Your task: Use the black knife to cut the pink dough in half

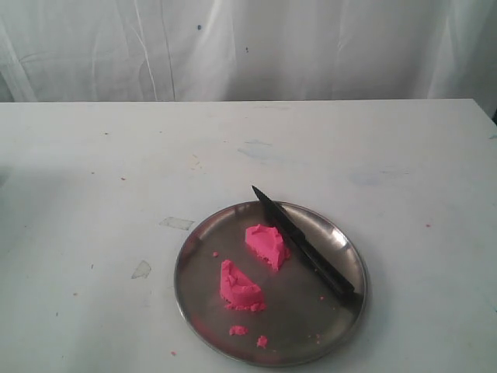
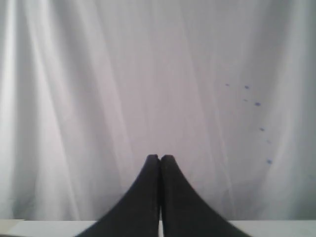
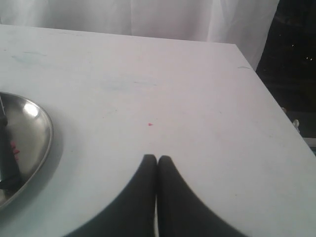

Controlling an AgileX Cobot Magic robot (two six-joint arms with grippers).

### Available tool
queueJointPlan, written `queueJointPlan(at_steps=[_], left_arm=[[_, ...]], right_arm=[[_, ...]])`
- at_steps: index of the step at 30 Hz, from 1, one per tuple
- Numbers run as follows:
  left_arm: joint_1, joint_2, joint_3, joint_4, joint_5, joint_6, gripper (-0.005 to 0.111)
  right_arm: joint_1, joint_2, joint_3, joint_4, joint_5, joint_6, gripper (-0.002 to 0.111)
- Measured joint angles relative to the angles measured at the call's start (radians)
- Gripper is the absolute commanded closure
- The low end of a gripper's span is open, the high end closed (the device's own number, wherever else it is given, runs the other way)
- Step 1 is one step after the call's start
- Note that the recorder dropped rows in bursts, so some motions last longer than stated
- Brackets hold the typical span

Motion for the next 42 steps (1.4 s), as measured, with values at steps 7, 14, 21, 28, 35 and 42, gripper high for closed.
queueJointPlan(at_steps=[7,14,21,28,35,42], left_arm=[[0.048,-0.067,0.023,0.090,0.033,0.065,0.107],[0.048,-0.096,0.233,-0.280,-0.244,0.005,0.107],[0.048,-0.100,0.365,-0.603,-0.355,0.036,0.107],[0.048,-0.104,0.365,-0.920,-0.042,0.794,0.107],[0.028,-0.104,0.367,-1.551,0.234,1.527,0.107],[0.026,-0.104,0.369,-1.734,0.357,1.717,0.107]], right_arm=[[0.000,0.000,0.000,0.000,0.000,0.000,0.108],[0.000,0.000,0.000,0.000,0.000,0.000,0.108],[0.000,0.000,0.000,0.000,0.000,0.000,0.108],[0.000,0.000,0.000,0.000,0.000,0.000,0.108],[0.000,0.000,0.000,0.000,0.000,0.000,0.108],[0.000,0.000,0.000,0.000,0.000,0.000,0.108]])
